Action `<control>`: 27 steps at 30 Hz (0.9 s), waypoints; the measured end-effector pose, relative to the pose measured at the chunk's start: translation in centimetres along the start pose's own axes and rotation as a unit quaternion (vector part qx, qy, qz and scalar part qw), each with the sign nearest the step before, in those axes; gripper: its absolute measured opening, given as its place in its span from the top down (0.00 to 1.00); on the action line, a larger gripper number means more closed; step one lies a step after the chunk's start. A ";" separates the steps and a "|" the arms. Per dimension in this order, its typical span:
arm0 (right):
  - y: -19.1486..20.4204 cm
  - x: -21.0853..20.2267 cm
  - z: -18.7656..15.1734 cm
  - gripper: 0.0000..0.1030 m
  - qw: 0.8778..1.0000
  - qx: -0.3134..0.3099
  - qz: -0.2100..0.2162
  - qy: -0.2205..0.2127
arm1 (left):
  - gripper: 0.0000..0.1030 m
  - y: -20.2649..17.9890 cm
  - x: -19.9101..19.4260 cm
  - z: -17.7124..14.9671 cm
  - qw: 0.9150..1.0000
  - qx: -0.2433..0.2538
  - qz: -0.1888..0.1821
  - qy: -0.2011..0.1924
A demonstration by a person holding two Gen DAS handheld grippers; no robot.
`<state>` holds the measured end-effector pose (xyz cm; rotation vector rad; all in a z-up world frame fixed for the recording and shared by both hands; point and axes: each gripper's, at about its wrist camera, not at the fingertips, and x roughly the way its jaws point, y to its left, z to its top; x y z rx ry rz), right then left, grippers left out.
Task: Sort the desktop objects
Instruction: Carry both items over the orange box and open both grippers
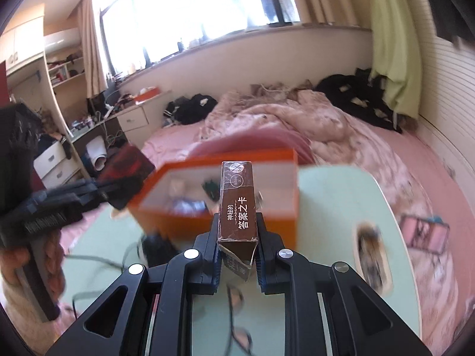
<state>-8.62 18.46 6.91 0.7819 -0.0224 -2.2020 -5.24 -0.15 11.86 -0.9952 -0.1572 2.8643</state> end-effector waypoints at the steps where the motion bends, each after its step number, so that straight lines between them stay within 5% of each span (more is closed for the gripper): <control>1: 0.1 1.0 0.9 0.83 1.000 0.000 0.000 0.005 | 0.72 0.5 0.9 0.5 1.000 -0.001 0.010 0.004; 8: -0.5 8.6 2.0 0.80 0.997 0.003 -0.041 0.063 | 0.68 1.8 6.9 0.4 0.998 -0.019 0.032 0.057; 10: -0.6 9.0 1.6 0.56 0.997 0.003 -0.043 0.065 | 0.61 1.7 7.4 0.0 0.997 -0.020 0.029 0.063; 12: -0.6 8.2 1.1 0.43 0.998 0.003 -0.048 0.046 | 0.42 1.3 6.7 -0.4 0.998 -0.010 0.038 0.047; 20: 0.4 2.5 -0.5 0.35 0.999 -0.009 -0.044 0.003 | 0.37 0.8 1.7 -2.0 0.999 0.003 0.031 0.007; 27: 2.1 0.0 -7.1 0.31 0.995 -0.049 -0.034 0.086 | 0.30 -0.2 -1.5 -7.6 0.997 0.027 0.057 0.037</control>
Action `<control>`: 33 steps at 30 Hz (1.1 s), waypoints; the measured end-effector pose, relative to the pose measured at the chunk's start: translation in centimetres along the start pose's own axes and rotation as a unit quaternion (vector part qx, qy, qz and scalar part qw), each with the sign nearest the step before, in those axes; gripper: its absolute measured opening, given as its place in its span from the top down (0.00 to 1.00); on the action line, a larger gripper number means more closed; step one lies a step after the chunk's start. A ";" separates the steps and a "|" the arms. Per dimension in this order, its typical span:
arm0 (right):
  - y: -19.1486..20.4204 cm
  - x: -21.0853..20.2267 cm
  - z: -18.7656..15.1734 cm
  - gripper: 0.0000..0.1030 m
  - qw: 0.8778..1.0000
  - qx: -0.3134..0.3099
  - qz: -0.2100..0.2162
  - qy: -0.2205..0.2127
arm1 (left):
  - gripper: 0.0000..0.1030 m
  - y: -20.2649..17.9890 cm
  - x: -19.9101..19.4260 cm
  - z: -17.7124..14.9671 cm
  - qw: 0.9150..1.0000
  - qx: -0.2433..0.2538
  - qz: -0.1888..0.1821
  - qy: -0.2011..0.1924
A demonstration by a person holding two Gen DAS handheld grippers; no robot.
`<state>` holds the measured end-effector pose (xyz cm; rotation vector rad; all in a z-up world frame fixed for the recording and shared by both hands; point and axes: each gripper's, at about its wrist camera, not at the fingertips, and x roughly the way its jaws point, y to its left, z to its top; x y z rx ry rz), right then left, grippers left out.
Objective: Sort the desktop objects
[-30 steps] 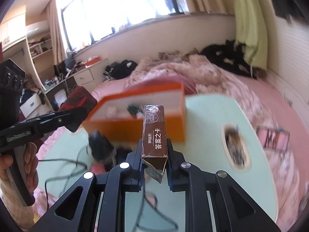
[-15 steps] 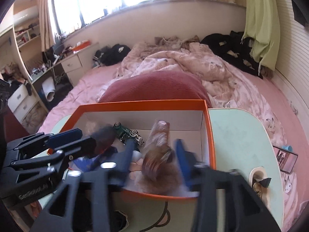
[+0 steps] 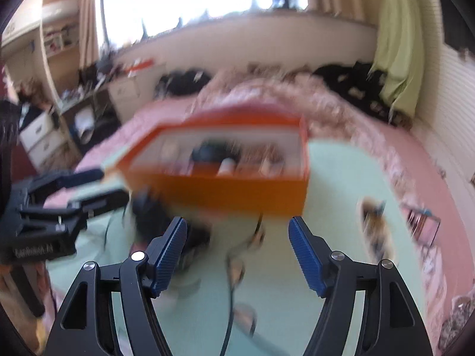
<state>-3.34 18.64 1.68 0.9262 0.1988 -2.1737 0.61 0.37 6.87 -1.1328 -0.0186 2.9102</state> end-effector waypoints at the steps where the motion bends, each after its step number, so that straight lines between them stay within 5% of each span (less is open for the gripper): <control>1: 0.2 0.0 -0.8 0.31 1.000 -0.006 -0.004 0.009 | 0.30 -0.1 -0.1 -0.7 1.000 -0.001 0.004 0.004; 12: 0.8 0.8 -4.6 0.29 0.998 -0.017 -0.060 0.019 | 0.28 -1.6 2.4 -5.3 0.998 0.009 0.028 0.057; 17: 0.4 1.0 -5.3 0.03 0.998 -0.017 -0.057 0.015 | 0.00 -1.1 2.9 -5.8 0.997 -0.008 0.010 0.071; 33: 0.5 0.9 -5.3 0.00 0.998 -0.026 -0.048 0.008 | 0.00 -1.2 2.8 -5.8 0.998 -0.009 0.012 0.069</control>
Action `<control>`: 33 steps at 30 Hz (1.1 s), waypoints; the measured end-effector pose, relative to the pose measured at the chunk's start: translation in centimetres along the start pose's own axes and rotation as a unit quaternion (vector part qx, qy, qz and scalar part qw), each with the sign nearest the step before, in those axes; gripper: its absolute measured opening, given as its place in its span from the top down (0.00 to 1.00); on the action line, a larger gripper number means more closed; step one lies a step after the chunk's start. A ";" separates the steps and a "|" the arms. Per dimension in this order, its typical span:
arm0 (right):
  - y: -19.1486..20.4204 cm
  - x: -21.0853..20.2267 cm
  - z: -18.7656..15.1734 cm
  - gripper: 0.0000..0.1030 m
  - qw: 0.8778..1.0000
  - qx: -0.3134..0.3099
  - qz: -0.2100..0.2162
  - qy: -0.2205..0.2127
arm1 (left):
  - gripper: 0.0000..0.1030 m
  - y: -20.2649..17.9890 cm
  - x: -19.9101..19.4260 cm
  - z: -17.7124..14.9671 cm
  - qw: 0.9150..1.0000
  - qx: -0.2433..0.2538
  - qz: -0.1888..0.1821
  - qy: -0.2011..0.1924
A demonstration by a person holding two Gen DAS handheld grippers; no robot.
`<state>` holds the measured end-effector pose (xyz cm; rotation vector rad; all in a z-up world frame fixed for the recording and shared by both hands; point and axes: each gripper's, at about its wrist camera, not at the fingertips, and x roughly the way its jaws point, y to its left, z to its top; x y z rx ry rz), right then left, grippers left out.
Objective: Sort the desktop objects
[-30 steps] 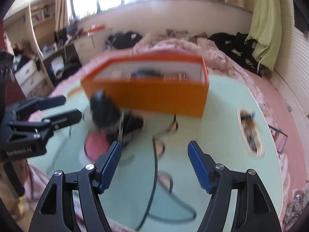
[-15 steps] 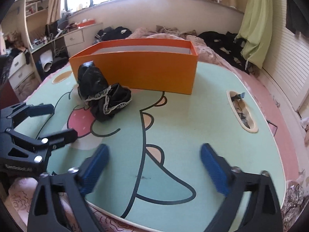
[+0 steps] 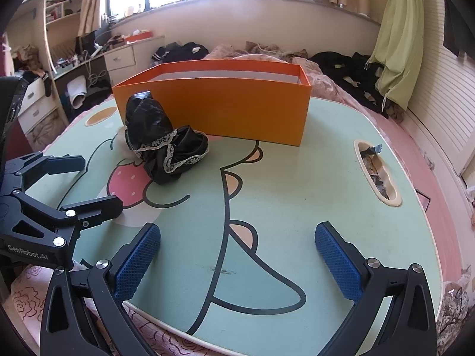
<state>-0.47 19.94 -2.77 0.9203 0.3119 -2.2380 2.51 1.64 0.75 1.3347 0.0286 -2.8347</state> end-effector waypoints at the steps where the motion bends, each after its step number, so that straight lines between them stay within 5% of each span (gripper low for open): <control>1: 0.1 0.0 0.0 0.00 1.000 -0.001 0.000 0.000 | 0.00 0.0 0.0 0.0 1.000 0.000 0.000 0.000; 33: 0.3 -0.2 0.1 0.05 1.000 -0.001 0.000 -0.013 | 0.00 0.0 0.1 0.0 1.000 -0.001 0.000 0.000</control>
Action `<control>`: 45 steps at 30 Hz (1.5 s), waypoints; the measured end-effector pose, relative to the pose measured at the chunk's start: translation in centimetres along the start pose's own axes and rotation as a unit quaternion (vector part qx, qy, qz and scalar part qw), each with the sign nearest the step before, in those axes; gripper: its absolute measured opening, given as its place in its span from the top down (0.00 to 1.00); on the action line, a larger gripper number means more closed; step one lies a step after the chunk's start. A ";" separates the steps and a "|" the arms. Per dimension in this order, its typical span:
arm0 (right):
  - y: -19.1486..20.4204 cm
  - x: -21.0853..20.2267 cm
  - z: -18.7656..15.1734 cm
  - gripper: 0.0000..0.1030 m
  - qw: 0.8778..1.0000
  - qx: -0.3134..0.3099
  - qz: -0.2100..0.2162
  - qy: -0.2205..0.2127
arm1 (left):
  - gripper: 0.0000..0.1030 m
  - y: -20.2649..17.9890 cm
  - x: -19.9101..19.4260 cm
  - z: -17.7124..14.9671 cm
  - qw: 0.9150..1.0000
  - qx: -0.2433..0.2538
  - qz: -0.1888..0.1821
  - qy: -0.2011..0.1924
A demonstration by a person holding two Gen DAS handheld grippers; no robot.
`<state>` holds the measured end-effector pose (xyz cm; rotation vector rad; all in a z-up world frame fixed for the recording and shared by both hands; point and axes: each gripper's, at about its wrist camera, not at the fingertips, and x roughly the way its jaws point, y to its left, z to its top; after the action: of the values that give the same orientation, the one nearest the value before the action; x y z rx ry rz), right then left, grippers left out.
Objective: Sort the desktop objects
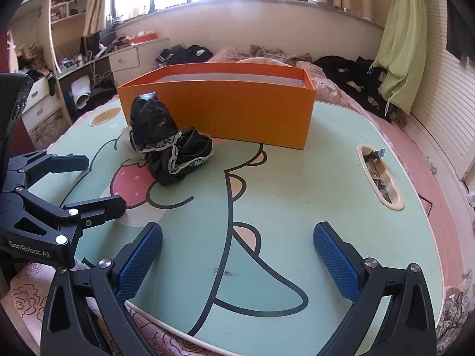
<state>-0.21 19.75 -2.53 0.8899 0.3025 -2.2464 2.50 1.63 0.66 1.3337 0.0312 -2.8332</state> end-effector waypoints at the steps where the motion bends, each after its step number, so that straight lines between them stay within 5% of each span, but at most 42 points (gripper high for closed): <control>1: 0.0 -0.1 0.0 0.07 1.000 0.000 0.000 -0.002 | 0.00 0.0 0.0 0.0 1.000 0.000 0.000 0.000; 12: -0.5 -0.5 0.3 0.26 1.000 0.012 0.011 -0.014 | 0.00 0.0 0.0 0.0 1.000 0.000 0.000 0.001; 23: -0.4 -0.9 5.9 0.26 0.995 0.061 0.080 -0.027 | 0.00 0.0 0.1 0.0 1.000 -0.001 0.000 0.000; 29: 1.6 1.9 8.7 0.26 0.990 0.069 0.126 0.008 | 0.00 0.0 0.0 0.0 1.000 0.000 0.000 0.000; 34: 4.2 2.7 9.1 0.26 0.993 0.023 0.116 0.013 | 0.00 0.0 0.0 0.0 1.000 0.000 0.000 0.000; 35: 4.3 3.2 8.8 0.29 0.994 0.021 0.109 0.024 | 0.00 0.0 0.0 0.0 1.000 0.000 0.000 0.000; 37: 3.6 4.0 8.4 0.64 0.990 0.039 0.127 0.044 | 0.00 0.0 -0.1 0.0 1.000 0.000 0.000 0.000; 45: 0.8 0.5 6.8 0.75 0.986 0.077 0.147 -0.022 | 0.00 0.0 -0.2 -0.1 1.000 -0.004 -0.004 -0.002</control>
<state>-3.44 15.95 2.18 0.8991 -0.0248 -2.0294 2.67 1.62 0.79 1.3303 0.0479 -2.8400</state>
